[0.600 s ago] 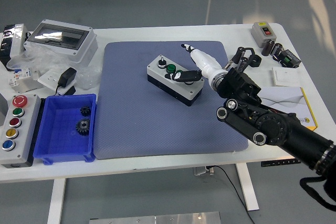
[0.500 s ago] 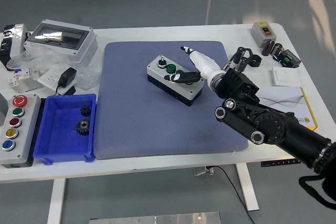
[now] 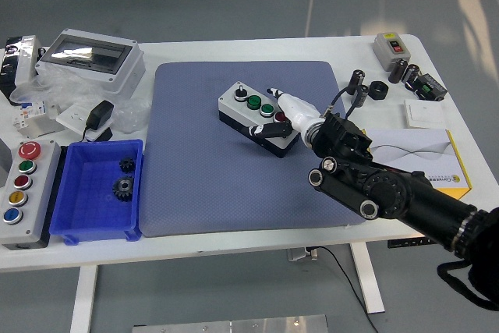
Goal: Pick up the button,place it on the desk,press the button,press the button
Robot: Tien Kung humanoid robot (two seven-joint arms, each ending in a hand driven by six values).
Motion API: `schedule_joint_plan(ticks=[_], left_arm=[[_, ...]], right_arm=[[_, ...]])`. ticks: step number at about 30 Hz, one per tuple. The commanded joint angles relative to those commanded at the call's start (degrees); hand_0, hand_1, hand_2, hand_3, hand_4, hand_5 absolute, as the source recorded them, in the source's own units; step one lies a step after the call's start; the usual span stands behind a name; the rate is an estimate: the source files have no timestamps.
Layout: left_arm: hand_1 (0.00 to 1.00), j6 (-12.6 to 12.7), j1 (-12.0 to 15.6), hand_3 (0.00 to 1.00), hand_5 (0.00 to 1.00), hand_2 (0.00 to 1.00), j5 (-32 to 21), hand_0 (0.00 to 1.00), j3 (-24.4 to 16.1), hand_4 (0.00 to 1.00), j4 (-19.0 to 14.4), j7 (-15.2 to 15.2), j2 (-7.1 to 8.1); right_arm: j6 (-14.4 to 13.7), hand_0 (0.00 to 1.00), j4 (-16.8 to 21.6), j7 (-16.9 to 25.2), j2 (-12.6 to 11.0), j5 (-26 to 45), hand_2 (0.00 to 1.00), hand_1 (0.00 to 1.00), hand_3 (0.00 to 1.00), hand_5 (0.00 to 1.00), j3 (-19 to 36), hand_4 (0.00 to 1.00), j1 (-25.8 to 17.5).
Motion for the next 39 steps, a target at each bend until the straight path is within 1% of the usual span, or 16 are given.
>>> schedule_joint_plan(ticks=[10,11,16,17,22,23,28,29,34,35,39], left_arm=[[0.622,-0.42,-0.03,0.615,0.206,0.567,-0.03,0.617,-0.12,0.647,0.0,-0.37,0.01],[0.621,-0.44,-0.03,0.613,0.197,0.567,-0.06,0.616,-0.13,0.639,0.0,-0.42,0.02],[0.621,-0.67,-0.05,0.613,0.197,0.567,-0.27,0.616,-0.11,0.639,0.0,-0.82,0.08],[0.621,-0.69,-0.04,0.612,0.194,0.567,-0.33,0.616,-0.08,0.64,0.0,-0.9,0.09],[0.621,-0.81,-0.02,0.612,0.194,0.567,-0.62,0.616,0.14,0.64,0.0,-1.24,0.12],[0.621,-0.83,-0.03,0.612,0.193,0.567,-0.63,0.616,0.15,0.638,0.0,-1.29,0.11],[0.621,-0.88,-0.08,0.612,0.193,0.567,-0.69,0.616,0.23,0.638,0.0,-1.49,0.13],[0.62,-0.87,-0.1,0.612,0.188,0.568,-0.7,0.616,0.26,0.636,0.0,-1.53,0.15],[0.62,-0.88,-0.11,0.612,0.188,0.568,-0.87,0.616,0.39,0.636,0.0,-1.73,0.31],[0.621,-0.88,-0.11,0.612,0.188,0.569,-0.91,0.615,0.41,0.636,0.0,-1.77,0.34],[0.621,-0.92,-0.09,0.612,0.188,0.569,-1.13,0.615,0.5,0.636,0.0,-2.02,0.44]], right_arm=[[-1.52,0.998,-1.41,-2.38,0.82,-3.0,0.998,0.998,0.998,0.58,-2.55,0.998,0.13],[-1.78,0.926,-1.49,-2.53,0.87,-3.38,0.998,0.969,0.998,0.585,-2.62,0.998,0.13],[-3.33,0.926,-1.88,-2.74,0.99,-4.16,0.998,0.969,0.998,0.585,-3.06,0.998,0.09],[-3.63,0.75,-1.91,-2.72,1.0,-4.29,0.929,0.888,0.998,0.577,-3.14,0.998,0.08],[-4.22,0.75,-2.07,-2.75,1.17,-5.29,0.929,0.888,0.998,0.577,-3.62,0.998,0.06],[-4.2,0.447,-2.1,-2.75,1.2,-5.29,0.83,0.759,0.998,0.459,-3.73,0.998,0.05],[-3.54,0.447,-2.1,-3.19,1.42,-5.98,0.83,0.759,0.998,0.459,-4.24,0.998,0.08],[-3.28,0.289,-2.17,-3.35,1.46,-6.2,0.681,0.602,0.989,0.278,-4.3,0.874,0.09],[-2.29,0.289,-2.71,-4.11,1.55,-7.15,0.681,0.602,0.989,0.278,-4.62,0.874,0.06],[-2.24,0.216,-2.78,-4.17,1.56,-7.19,0.589,0.476,0.858,0.174,-4.68,0.773,0.04],[-2.61,0.216,-2.84,-4.26,1.57,-7.57,0.589,0.476,0.858,0.174,-4.94,0.773,0.03]])
